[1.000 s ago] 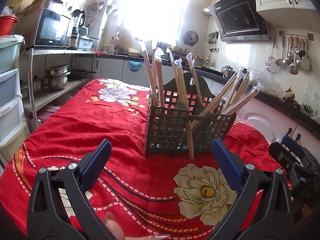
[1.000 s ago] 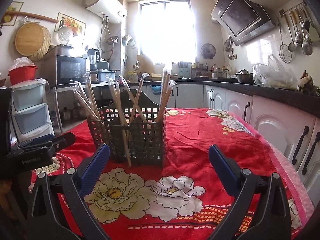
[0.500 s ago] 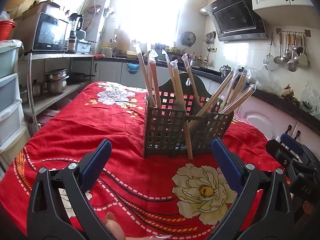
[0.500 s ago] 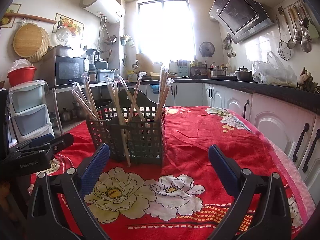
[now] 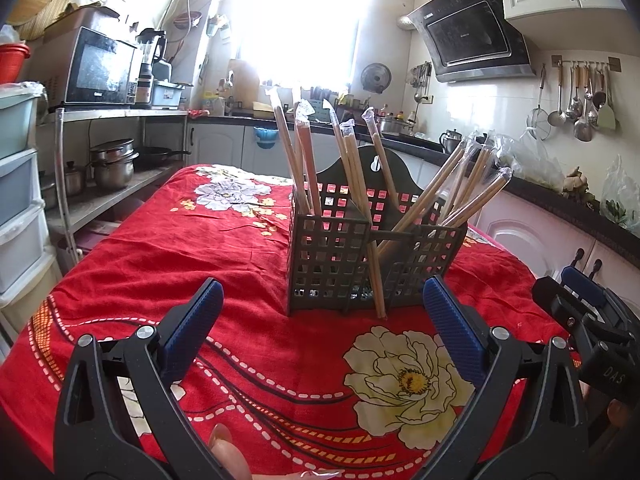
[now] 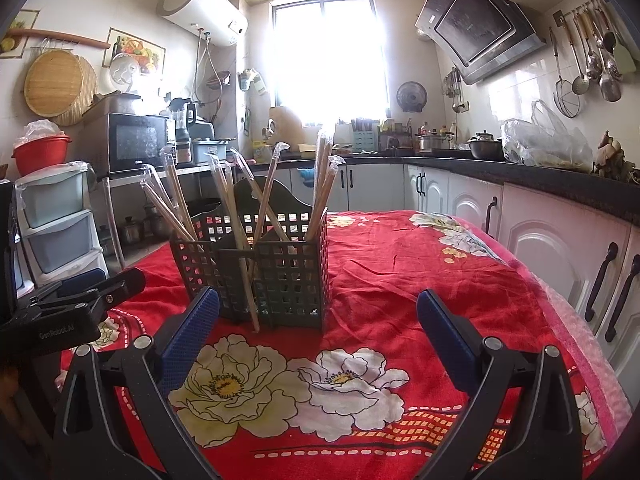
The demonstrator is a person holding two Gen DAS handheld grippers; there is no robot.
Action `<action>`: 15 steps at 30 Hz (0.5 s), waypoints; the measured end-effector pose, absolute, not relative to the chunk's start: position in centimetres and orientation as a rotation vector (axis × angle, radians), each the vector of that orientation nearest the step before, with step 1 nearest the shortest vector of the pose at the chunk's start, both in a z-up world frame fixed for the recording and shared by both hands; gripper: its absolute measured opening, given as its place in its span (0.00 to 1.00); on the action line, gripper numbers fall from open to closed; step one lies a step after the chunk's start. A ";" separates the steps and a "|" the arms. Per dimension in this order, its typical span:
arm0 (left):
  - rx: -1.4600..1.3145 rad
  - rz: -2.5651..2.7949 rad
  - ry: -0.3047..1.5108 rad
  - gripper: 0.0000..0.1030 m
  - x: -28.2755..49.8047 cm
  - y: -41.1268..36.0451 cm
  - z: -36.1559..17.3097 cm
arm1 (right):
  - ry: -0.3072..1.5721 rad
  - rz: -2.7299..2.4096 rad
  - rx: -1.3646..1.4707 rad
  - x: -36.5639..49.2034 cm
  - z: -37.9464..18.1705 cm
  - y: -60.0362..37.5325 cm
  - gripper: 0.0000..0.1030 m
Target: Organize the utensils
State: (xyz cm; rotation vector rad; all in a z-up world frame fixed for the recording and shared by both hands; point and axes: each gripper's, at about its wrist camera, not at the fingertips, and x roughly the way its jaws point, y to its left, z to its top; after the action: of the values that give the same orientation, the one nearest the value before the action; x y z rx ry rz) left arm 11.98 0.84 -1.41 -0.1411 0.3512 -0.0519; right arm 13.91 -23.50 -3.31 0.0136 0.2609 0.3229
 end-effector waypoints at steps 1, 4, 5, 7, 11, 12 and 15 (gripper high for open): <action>-0.141 -0.052 0.352 0.90 12.0 0.8 -1.4 | 0.260 0.324 0.013 13.9 -3.3 -23.5 0.94; -0.141 -0.051 0.350 0.90 11.9 0.9 -1.4 | 0.260 0.323 0.014 13.9 -3.3 -23.5 0.94; -0.141 -0.051 0.350 0.90 11.9 0.9 -1.4 | 0.260 0.323 0.014 13.9 -3.3 -23.5 0.94; -0.140 -0.051 0.351 0.90 11.9 0.8 -1.4 | 0.260 0.323 0.014 13.9 -3.3 -23.5 0.94; -0.140 -0.050 0.351 0.90 11.9 0.8 -1.4 | 0.260 0.324 0.013 13.9 -3.3 -23.5 0.94; -0.141 -0.051 0.351 0.90 11.9 0.8 -1.4 | 0.260 0.324 0.013 13.9 -3.3 -23.5 0.94; -0.141 -0.051 0.351 0.90 11.9 0.8 -1.4 | 0.260 0.323 0.014 13.9 -3.3 -23.6 0.94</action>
State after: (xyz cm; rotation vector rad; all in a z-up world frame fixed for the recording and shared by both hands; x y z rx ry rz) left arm 11.91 0.84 -1.42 -0.1410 0.3512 -0.0509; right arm 13.93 -23.56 -3.32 0.0135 0.2601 0.3234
